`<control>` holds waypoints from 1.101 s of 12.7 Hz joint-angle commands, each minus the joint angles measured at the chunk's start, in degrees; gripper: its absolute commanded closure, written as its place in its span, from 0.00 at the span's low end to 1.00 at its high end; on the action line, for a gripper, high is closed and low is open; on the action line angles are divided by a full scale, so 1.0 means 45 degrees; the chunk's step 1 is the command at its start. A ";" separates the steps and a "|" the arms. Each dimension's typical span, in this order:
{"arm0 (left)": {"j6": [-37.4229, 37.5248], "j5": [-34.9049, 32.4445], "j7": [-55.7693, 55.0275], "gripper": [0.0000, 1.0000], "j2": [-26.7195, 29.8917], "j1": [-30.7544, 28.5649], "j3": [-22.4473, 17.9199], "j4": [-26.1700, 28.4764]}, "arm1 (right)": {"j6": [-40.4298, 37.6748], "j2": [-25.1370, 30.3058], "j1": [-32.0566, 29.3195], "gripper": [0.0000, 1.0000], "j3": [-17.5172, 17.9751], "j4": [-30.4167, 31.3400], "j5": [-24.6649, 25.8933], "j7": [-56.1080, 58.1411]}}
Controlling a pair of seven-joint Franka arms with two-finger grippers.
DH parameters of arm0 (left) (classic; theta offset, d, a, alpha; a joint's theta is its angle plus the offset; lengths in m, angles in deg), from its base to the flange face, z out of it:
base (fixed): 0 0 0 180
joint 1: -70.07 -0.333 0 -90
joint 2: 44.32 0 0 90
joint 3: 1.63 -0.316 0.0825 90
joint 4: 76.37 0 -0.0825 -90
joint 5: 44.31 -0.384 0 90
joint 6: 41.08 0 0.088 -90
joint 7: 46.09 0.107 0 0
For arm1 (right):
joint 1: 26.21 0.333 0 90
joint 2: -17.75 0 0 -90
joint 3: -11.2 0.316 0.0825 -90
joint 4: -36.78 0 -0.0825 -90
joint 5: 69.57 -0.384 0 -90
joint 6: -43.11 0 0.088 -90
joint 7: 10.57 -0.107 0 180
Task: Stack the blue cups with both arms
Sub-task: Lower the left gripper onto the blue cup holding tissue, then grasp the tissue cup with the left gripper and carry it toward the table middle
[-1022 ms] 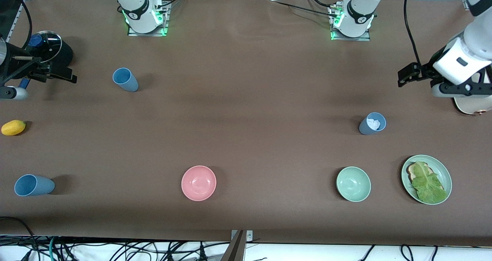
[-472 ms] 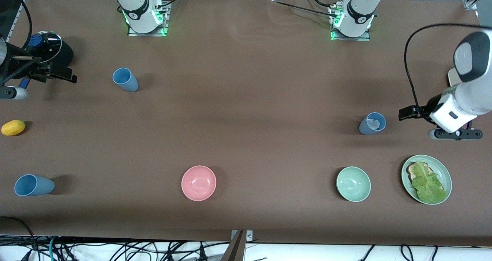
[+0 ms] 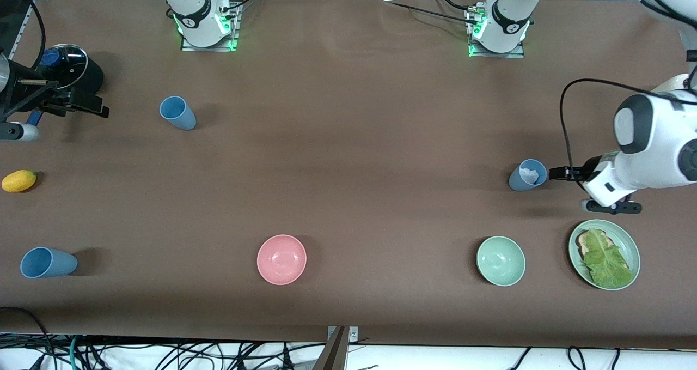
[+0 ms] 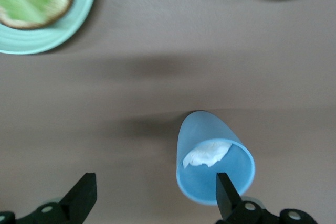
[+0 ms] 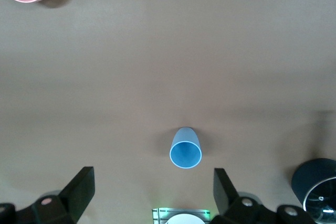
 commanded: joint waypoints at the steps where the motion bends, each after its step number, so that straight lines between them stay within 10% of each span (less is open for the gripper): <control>1: -0.0973 -0.0272 0.0576 0.05 0.0317 0.0169 0.0021 0.1433 | -0.0274 -0.0053 -0.0030 0.00 0.0037 -0.0266 -0.0086 0.0042; 3: -0.1227 -0.0272 0.1454 0.31 0.0083 0.0249 0.0041 0.1533 | -0.0274 -0.0034 -0.0030 0.00 0.0037 -0.0266 -0.0106 0.0062; 5: -0.1539 -0.0253 0.2063 0.87 -0.0230 0.0073 0.0041 0.1513 | -0.0274 -0.0034 -0.0030 0.00 0.0037 -0.0285 -0.0086 0.0062; 6: -0.1541 -0.0253 0.2103 1.00 -0.0231 -0.0024 0.0041 0.1494 | -0.0274 -0.0034 -0.0030 0.00 0.0037 -0.0266 -0.0106 0.0062; 14: 0.1032 0.0525 0.1462 1.00 0.0218 0.0171 0.1074 -0.0124 | -0.0274 -0.0034 0.0105 0.00 0.0056 -0.0285 -0.0086 0.0042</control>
